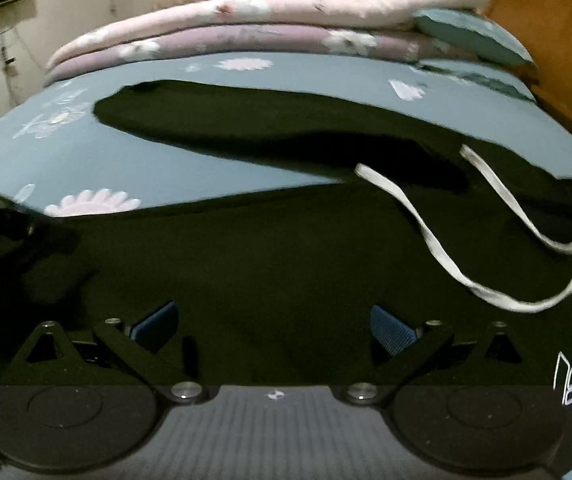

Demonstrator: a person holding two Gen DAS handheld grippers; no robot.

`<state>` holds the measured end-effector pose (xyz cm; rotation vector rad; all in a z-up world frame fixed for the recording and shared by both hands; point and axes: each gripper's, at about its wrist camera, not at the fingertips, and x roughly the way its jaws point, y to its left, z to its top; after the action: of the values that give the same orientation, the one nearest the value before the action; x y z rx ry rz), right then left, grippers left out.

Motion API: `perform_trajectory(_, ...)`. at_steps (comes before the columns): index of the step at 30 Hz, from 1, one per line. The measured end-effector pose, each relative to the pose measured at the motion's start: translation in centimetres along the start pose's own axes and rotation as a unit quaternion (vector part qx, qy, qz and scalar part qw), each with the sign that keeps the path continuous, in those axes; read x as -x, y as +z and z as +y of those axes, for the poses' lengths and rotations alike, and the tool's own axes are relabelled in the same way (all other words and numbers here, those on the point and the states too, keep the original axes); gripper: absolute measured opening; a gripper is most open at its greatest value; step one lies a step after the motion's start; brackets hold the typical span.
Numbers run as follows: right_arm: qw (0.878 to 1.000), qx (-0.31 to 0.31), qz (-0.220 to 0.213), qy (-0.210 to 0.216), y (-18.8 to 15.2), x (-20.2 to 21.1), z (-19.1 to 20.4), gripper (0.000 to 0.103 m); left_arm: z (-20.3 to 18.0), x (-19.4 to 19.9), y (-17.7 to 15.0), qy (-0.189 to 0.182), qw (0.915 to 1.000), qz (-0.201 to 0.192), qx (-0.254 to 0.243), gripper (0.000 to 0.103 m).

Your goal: Fold clothes

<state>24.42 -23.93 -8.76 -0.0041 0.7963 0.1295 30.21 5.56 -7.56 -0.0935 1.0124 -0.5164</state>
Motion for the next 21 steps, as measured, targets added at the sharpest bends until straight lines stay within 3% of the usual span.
perform_trajectory(3,0.999,-0.015,0.043,-0.01,-1.4,-0.6,-1.2,0.103,0.4,-0.1,-0.3,0.004,0.9998,0.007,0.016,0.064)
perform_trajectory(7,0.998,-0.027,0.061,-0.006,-2.2,1.3,-2.8,0.103,-0.5,0.2,1.0,0.021,0.9987,0.034,0.03,0.063)
perform_trajectory(15,0.99,-0.087,-0.003,-0.109,0.0,4.1,-11.8,0.103,-6.9,-0.2,5.2,-0.014,0.9997,0.014,-0.015,0.063)
perform_trajectory(18,0.984,-0.114,0.015,-0.138,-0.5,2.4,-15.6,0.103,-9.0,-0.6,5.8,-0.019,0.9992,0.015,-0.03,0.063)
perform_trajectory(21,0.979,-0.158,0.038,-0.121,-2.2,1.8,-18.1,0.103,-10.1,-1.1,5.7,-0.011,0.9992,0.02,-0.032,0.063)
